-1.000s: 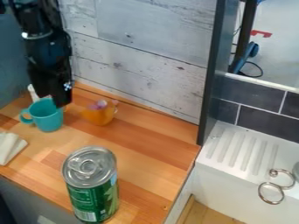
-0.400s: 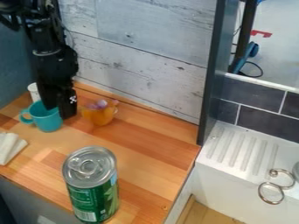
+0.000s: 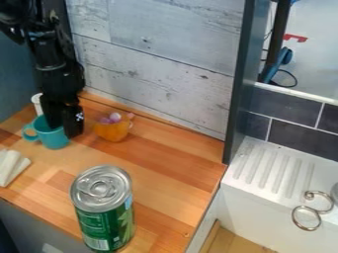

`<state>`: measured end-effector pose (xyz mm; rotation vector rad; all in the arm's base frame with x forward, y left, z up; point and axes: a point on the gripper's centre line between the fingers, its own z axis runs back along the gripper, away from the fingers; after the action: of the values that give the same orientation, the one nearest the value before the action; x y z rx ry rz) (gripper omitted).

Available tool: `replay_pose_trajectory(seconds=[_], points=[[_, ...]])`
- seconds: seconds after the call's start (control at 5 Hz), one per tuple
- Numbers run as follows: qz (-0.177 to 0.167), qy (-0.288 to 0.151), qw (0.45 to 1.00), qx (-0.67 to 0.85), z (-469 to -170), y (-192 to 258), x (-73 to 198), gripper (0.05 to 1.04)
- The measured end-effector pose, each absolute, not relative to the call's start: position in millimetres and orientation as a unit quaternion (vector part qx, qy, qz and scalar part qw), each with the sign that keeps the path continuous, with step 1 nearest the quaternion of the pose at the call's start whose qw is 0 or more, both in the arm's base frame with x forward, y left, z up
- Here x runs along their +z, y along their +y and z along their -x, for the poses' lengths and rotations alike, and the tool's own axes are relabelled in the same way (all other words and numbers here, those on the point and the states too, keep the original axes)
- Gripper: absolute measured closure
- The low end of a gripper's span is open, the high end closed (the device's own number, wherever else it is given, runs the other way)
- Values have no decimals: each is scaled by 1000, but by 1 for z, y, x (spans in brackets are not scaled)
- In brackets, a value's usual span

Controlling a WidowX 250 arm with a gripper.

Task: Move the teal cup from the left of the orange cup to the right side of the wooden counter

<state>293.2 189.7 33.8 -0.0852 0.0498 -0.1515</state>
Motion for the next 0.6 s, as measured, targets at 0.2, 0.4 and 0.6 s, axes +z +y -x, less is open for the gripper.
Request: replay_pose_trajectory(seconds=[0.2,0.4,0.6], points=[[38,38,996,-69,-291,193,28,159],[33,42,996,-68,-290,195,24,422],[37,52,996,-70,-286,193,21,716]])
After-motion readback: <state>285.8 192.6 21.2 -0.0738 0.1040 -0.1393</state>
